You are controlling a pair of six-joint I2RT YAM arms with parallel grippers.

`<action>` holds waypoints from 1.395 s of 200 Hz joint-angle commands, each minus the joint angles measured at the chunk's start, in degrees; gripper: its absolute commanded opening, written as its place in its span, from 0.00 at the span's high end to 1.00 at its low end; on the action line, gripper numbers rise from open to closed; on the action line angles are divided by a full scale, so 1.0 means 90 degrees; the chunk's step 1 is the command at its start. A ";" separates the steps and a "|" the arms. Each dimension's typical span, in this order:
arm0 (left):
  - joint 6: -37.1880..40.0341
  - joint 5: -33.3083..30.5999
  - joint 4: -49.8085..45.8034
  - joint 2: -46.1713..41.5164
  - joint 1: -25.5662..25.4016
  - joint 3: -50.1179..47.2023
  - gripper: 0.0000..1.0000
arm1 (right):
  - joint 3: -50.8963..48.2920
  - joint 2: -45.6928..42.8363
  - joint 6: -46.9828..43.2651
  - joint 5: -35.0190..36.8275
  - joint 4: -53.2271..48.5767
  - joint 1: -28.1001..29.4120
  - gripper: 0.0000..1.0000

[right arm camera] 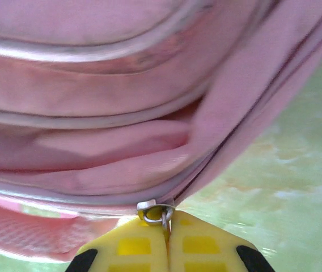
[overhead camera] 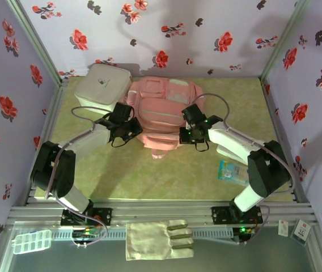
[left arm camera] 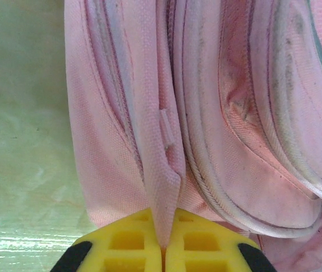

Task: Pack the student bag
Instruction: Zip the student bag at the center of the table.

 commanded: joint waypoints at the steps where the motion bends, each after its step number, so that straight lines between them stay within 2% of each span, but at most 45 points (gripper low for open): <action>1: 0.0273 -0.0752 -0.0337 -0.0033 0.0282 0.0157 1.00 | 0.0100 -0.0092 0.0062 0.1363 -0.0885 -0.0282 1.00; 31: 0.0376 -0.0734 -0.0343 -0.0166 0.0288 0.0100 1.00 | 0.0124 0.0114 0.0020 0.1789 -0.0540 -0.0360 1.00; 51: 0.0671 -0.0599 -0.0418 -0.0304 0.0290 0.0134 1.00 | 0.0252 0.0156 -0.0261 0.1461 -0.0240 -0.0382 1.00; 76: 0.1319 -0.0386 -0.0655 -0.0548 0.0279 0.0221 0.69 | 0.0087 -0.0096 -0.0640 0.0676 0.0401 -0.0383 1.00; 95: 0.2008 -0.0247 -0.0937 -0.0661 0.0199 0.0464 0.53 | -0.0025 -0.0229 -0.0780 0.0100 0.0725 -0.0383 1.00; 133: 0.3484 0.0051 -0.1232 -0.0497 -0.0408 0.1122 0.36 | -0.0247 -0.0401 -0.0774 -0.1121 0.1360 -0.0383 1.00; 158: 0.4050 0.0562 -0.0934 -0.0201 -0.0716 0.1326 0.26 | -0.0361 -0.0489 -0.0689 -0.1408 0.1632 -0.0383 1.00; 186: 0.4754 0.0803 -0.0720 0.0243 -0.1044 0.1554 0.24 | -0.0500 -0.0589 -0.0670 -0.1509 0.1722 -0.0383 1.00; 229: 0.5605 0.1009 -0.0844 0.0943 -0.1447 0.2044 0.26 | -0.0638 -0.0712 -0.0640 -0.1565 0.1768 -0.0383 1.00; 279: 0.5877 0.1039 -0.1202 0.1731 -0.1588 0.2738 0.40 | -0.0715 -0.0743 -0.0630 -0.1577 0.1785 -0.0383 1.00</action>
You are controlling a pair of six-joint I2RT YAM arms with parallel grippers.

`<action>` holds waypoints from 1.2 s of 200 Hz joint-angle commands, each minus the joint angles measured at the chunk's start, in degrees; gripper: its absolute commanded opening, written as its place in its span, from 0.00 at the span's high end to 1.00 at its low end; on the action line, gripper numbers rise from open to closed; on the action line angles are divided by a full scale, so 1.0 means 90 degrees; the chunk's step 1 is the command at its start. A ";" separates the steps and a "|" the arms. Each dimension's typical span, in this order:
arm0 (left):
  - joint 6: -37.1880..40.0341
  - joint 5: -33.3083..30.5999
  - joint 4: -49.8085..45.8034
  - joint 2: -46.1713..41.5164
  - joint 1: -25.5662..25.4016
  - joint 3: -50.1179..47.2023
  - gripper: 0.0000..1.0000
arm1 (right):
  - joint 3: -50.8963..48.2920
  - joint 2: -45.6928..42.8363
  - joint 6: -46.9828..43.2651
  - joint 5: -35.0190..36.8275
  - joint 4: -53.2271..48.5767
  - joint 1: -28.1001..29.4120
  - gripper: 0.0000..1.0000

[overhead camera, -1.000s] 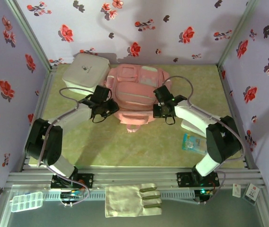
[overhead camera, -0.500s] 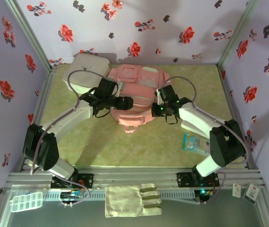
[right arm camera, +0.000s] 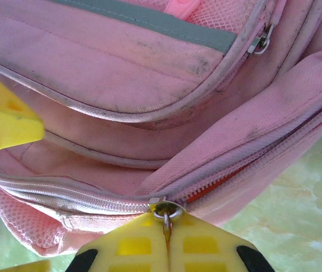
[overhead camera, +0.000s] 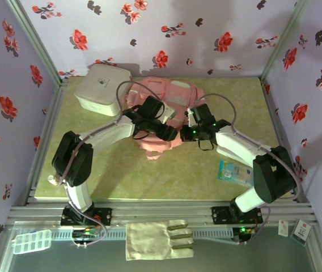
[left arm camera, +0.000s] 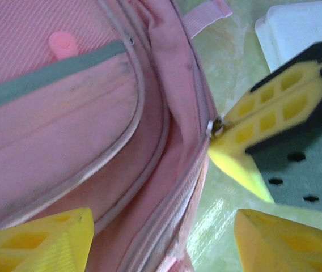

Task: Pack the student bag
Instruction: Zip the student bag at the center of the table.

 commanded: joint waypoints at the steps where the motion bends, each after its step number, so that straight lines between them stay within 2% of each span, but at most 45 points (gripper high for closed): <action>1: 0.0371 0.0116 -0.0277 0.0311 -0.0055 0.0369 0.40 | -0.0021 -0.0264 0.0009 -0.0232 0.0327 0.0004 1.00; 60: 0.0723 0.0225 -0.0394 0.0619 -0.0087 0.0481 0.55 | -0.0046 -0.0260 0.0009 -0.0135 0.0317 0.0004 1.00; 98: 0.0632 0.0248 -0.0244 0.0720 -0.0077 0.0397 0.63 | -0.0084 -0.0254 0.0057 0.0010 0.0354 -0.0005 1.00; 150: 0.0648 0.0236 0.0037 0.0427 -0.0016 0.0115 0.88 | -0.0201 -0.0229 0.0086 0.0544 0.0289 -0.0175 1.00; 173: 0.0806 0.0236 0.0235 0.0042 0.0046 -0.0196 0.95 | -0.0284 -0.0192 0.0077 0.0708 0.0264 -0.0409 1.00; 205: 0.0920 0.0244 0.0289 -0.0413 0.0118 -0.0540 1.00 | -0.0272 -0.0021 0.0005 0.0652 0.0225 -0.0748 1.00; 240: 0.1156 0.0287 0.0011 -0.0795 0.0120 -0.0767 1.00 | 0.0041 0.0271 -0.0118 0.0833 0.0041 -0.0969 1.00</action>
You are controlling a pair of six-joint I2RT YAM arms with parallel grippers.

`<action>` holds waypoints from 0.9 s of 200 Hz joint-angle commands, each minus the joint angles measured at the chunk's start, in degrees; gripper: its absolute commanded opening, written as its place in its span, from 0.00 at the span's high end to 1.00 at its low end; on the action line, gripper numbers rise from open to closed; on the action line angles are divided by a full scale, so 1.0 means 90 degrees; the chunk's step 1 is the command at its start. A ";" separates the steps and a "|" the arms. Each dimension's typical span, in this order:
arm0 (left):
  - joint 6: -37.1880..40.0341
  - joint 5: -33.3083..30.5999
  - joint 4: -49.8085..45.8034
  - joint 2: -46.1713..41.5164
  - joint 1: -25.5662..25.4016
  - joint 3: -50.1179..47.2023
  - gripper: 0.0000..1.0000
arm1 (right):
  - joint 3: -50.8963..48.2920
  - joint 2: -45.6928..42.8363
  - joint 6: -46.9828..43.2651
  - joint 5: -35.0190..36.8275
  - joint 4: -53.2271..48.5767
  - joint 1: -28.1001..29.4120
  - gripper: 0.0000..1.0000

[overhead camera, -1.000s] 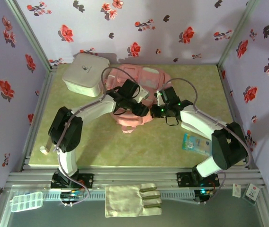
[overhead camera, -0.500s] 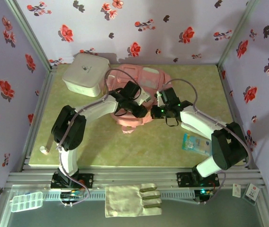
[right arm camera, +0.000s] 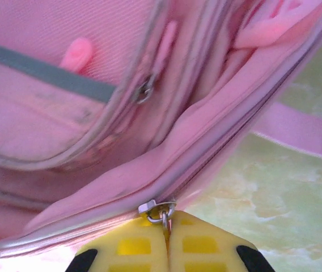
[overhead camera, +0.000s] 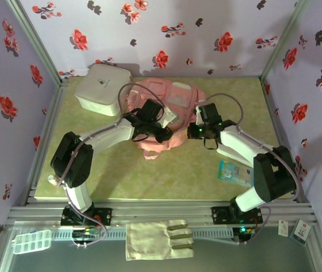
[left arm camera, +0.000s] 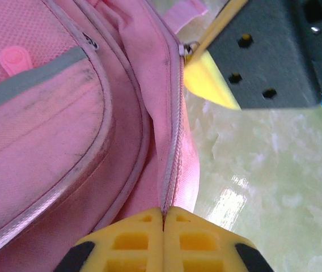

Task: Pack the student bag
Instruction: Zip the student bag at the center of the table.

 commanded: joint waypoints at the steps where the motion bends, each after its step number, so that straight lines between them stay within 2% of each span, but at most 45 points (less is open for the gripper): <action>1: 0.0307 -0.0058 -0.0429 -0.0522 0.0119 -0.0188 1.00 | 0.0275 0.0225 -0.0113 0.0614 -0.0244 -0.0296 1.00; 69: 0.0440 0.0025 -0.0714 -0.1093 0.0126 -0.0591 1.00 | 0.1019 0.1200 0.0052 0.0816 -0.0043 -0.0984 0.99; 138: 0.0215 0.0072 -0.0630 -0.1125 0.0106 -0.0740 1.00 | 0.1484 0.1520 0.0155 0.1065 -0.0016 -0.1132 0.91; 151: 0.0123 0.0077 -0.0567 -0.1130 0.0070 -0.0750 1.00 | 0.1468 0.1413 0.0165 0.1027 -0.0079 -0.1129 0.84; 158: 0.0074 0.0079 -0.0548 -0.1135 0.0037 -0.0722 0.95 | 0.1443 0.1311 0.0159 0.0989 -0.0127 -0.1135 0.78; 180: -0.0082 0.0052 -0.0589 -0.1169 0.0015 -0.0548 0.69 | 0.1133 0.0738 0.0170 0.0903 -0.0058 -0.1137 0.49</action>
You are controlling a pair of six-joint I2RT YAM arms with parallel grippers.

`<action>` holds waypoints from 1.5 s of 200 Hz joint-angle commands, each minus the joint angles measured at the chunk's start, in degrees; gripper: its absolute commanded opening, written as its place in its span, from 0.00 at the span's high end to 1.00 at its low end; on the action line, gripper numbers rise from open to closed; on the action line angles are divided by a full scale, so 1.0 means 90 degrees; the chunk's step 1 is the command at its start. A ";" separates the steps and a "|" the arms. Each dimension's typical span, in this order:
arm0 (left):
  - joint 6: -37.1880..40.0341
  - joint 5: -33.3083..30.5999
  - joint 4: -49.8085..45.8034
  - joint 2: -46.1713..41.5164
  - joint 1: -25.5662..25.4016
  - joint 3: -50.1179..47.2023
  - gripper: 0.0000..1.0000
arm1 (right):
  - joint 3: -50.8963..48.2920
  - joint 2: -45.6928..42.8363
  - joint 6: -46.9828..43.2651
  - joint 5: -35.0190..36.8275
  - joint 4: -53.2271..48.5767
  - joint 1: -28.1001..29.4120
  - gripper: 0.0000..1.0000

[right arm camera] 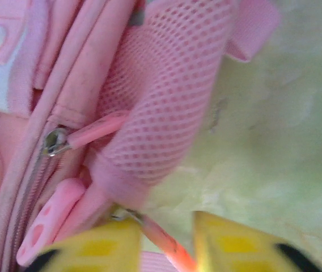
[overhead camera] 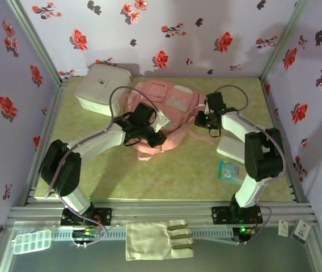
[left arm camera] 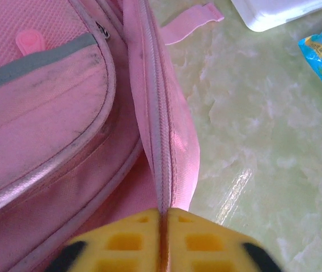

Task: Pack the student bag
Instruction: Zip the student bag at the center of the table, then unzip the student bag at the center of the table.

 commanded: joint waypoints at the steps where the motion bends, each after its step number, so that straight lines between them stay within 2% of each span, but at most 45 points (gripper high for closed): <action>1: -0.0258 0.0111 -0.0323 -0.0368 -0.0040 0.0158 0.68 | -0.0124 -0.0704 0.0056 0.0398 0.0183 -0.0159 0.48; 8: -0.0253 0.0060 -0.0408 -0.0384 -0.0043 0.0255 0.57 | -0.0278 -0.0911 0.0098 0.0401 0.0285 -0.0154 0.41; 20: -0.0159 -0.0070 -0.0607 -0.0381 -0.0041 0.0472 0.48 | -0.0507 -0.1263 0.0160 0.0405 0.0420 -0.0160 0.34; 46: 0.0261 -0.0616 -0.0878 -0.0289 -0.0041 0.0867 0.28 | -0.0827 -0.1787 0.0326 0.0538 0.0553 -0.0169 0.25; 60: 0.0641 -0.1058 -0.0894 -0.0181 -0.0040 0.0980 0.21 | -0.0983 -0.1967 0.0445 0.0513 0.0683 -0.0174 0.22; 72: 0.1017 -0.1374 -0.1027 -0.0027 -0.0040 0.1143 0.19 | -0.1076 -0.2044 0.0531 0.0410 0.0800 -0.0169 0.21; 98: 0.1815 -0.1714 -0.1737 0.0610 -0.0041 0.1816 0.19 | -0.1088 -0.2066 0.0600 0.0229 0.0832 -0.0177 0.19; 122: 0.2540 -0.1804 -0.2382 0.1218 -0.0053 0.2371 0.24 | -0.1079 -0.2083 0.0653 0.0195 0.0796 -0.0176 0.19; 164: 0.3299 -0.1755 -0.1649 0.1460 -0.0070 0.2185 0.23 | -0.1158 -0.2149 0.0773 0.0125 0.0888 -0.0177 0.19; 225: 0.3881 -0.1581 -0.1799 0.2235 -0.0037 0.2569 0.24 | -0.1346 -0.2323 0.1053 0.0214 0.1064 -0.0169 0.19; 300: 0.4053 -0.2370 -0.0998 0.2408 0.0008 0.2642 0.45 | -0.1241 -0.2321 0.1099 0.0242 0.0962 -0.0170 0.19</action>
